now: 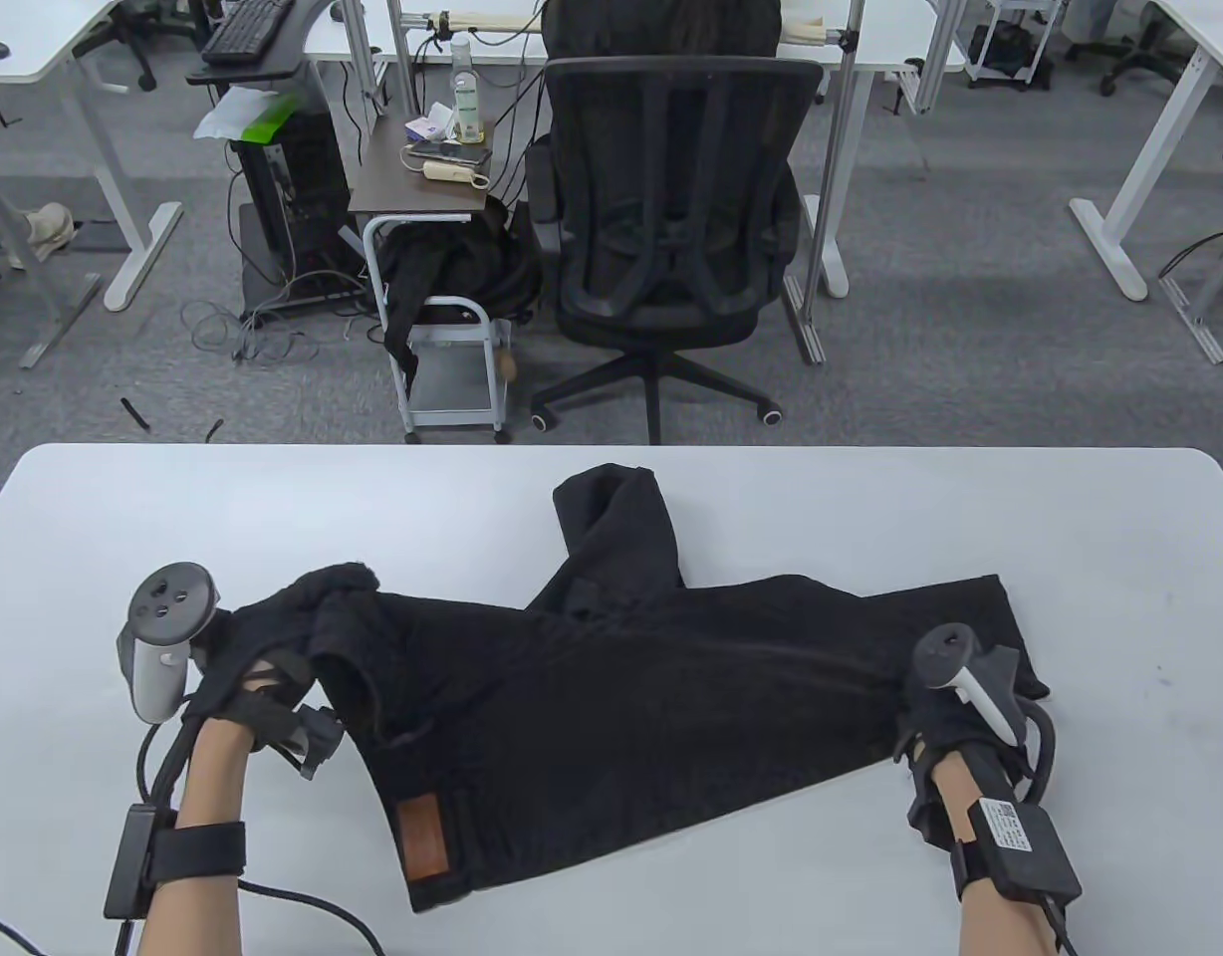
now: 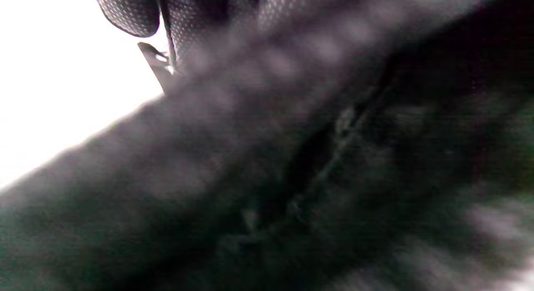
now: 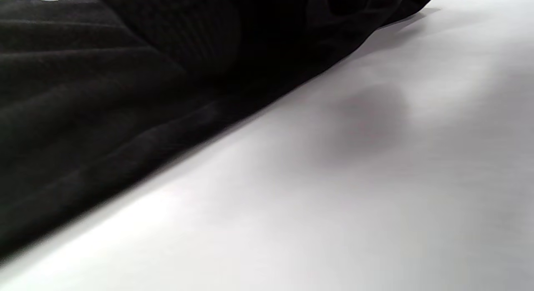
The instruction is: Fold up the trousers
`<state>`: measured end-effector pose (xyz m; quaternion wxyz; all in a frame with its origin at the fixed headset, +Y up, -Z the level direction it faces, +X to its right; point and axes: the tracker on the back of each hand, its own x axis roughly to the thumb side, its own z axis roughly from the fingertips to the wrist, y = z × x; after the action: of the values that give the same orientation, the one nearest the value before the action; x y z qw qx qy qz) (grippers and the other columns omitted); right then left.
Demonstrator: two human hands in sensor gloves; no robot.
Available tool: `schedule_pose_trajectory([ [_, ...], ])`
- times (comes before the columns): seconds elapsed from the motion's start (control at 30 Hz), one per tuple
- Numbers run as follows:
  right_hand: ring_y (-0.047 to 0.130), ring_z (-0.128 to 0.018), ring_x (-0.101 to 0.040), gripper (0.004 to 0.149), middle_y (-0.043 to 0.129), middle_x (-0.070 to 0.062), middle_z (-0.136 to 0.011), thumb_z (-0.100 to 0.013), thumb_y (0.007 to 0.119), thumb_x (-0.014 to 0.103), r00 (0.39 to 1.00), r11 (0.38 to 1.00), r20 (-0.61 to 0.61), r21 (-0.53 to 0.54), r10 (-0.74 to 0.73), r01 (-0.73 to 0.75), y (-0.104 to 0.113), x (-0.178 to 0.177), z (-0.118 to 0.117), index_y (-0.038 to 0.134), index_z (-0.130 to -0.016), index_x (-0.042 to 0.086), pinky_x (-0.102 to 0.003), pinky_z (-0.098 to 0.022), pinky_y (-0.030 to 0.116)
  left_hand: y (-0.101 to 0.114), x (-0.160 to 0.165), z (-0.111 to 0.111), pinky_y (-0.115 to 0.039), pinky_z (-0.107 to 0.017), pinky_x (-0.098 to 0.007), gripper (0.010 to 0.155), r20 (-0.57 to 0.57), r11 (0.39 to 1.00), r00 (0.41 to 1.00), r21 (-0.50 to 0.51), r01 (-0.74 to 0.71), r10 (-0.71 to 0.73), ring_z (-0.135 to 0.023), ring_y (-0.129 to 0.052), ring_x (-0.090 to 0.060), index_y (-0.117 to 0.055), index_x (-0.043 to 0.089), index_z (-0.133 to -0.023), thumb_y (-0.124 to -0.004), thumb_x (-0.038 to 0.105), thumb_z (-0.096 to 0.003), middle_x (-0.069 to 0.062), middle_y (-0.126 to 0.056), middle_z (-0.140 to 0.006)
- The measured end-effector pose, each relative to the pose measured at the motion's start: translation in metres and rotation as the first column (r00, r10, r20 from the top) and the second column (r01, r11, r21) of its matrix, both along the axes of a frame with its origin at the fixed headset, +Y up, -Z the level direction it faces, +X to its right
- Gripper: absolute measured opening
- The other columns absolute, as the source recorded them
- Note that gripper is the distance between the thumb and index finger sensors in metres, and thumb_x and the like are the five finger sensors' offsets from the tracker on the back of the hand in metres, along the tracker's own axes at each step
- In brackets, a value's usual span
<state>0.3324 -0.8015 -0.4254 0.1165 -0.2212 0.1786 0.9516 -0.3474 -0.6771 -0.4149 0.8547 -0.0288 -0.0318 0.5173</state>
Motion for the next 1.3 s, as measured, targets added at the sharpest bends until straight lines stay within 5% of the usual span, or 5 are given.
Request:
schedule_pose_trajectory([
  [0.37, 0.047, -0.105, -0.044, 0.068, 0.054, -0.011, -0.113, -0.048, 0.075, 0.051, 0.976, 0.956, -0.024, -0.202, 0.214, -0.215, 0.017, -0.016, 0.002, 0.059, -0.105, 0.019, -0.066, -0.074, 0.038, 0.015, 0.061, 0.005, -0.058, -0.075, -0.061, 0.054, 0.066, 0.991, 0.989, 0.025, 0.134, -0.135, -0.104, -0.072, -0.039, -0.069, 0.024, -0.102, -0.079, 0.042, -0.0520, -0.011, -0.073, -0.113],
  [0.6, 0.031, -0.108, -0.043, 0.074, 0.031, -0.003, -0.117, -0.046, 0.075, 0.052, 0.903, 0.982, -0.426, 0.140, -0.060, 0.131, 0.021, -0.118, -0.011, 0.043, -0.109, 0.030, -0.066, -0.075, 0.031, -0.002, 0.157, 0.009, -0.054, -0.075, -0.061, 0.060, 0.313, 0.954, 0.908, -0.025, 0.300, -0.278, -0.106, -0.066, -0.041, -0.063, 0.023, -0.105, -0.079, 0.047, -0.0514, -0.011, -0.067, -0.116],
  [0.83, 0.029, -0.107, -0.039, 0.075, 0.026, 0.000, -0.116, -0.045, 0.069, 0.060, 0.924, 0.995, -0.378, -0.103, -0.053, 0.015, -0.025, -0.137, -0.028, 0.039, -0.107, 0.031, -0.063, -0.074, 0.033, -0.040, 0.207, 0.022, -0.056, -0.075, -0.060, 0.066, 0.421, 0.758, 0.730, -0.135, 0.637, -0.538, -0.109, -0.061, -0.040, -0.055, 0.024, -0.108, -0.074, 0.053, -0.0518, -0.012, -0.060, -0.119],
  [1.13, 0.070, -0.097, -0.044, 0.069, 0.068, -0.015, -0.108, -0.047, 0.071, 0.056, 0.915, 0.966, -0.404, -0.227, 0.018, -0.119, 0.010, -0.161, -0.028, 0.069, -0.102, 0.014, -0.063, -0.071, 0.052, -0.100, 0.188, 0.007, -0.045, -0.078, -0.061, 0.074, 0.333, 0.622, 0.671, -0.254, 0.741, -0.663, -0.114, -0.031, -0.041, -0.032, 0.032, -0.111, -0.068, 0.058, -0.0516, -0.003, -0.028, -0.126],
  [1.3, 0.055, -0.102, -0.045, 0.073, 0.051, -0.013, -0.113, -0.046, 0.073, 0.054, 0.901, 0.987, -0.430, 0.116, -0.048, 0.108, 0.018, -0.170, -0.056, 0.053, -0.107, 0.019, -0.065, -0.072, 0.046, -0.114, 0.192, 0.010, -0.043, -0.078, -0.063, 0.078, 0.304, 0.596, 0.625, -0.194, 0.779, -0.719, -0.114, -0.031, -0.041, -0.026, 0.031, -0.109, -0.070, 0.057, -0.0506, -0.004, -0.026, -0.125],
])
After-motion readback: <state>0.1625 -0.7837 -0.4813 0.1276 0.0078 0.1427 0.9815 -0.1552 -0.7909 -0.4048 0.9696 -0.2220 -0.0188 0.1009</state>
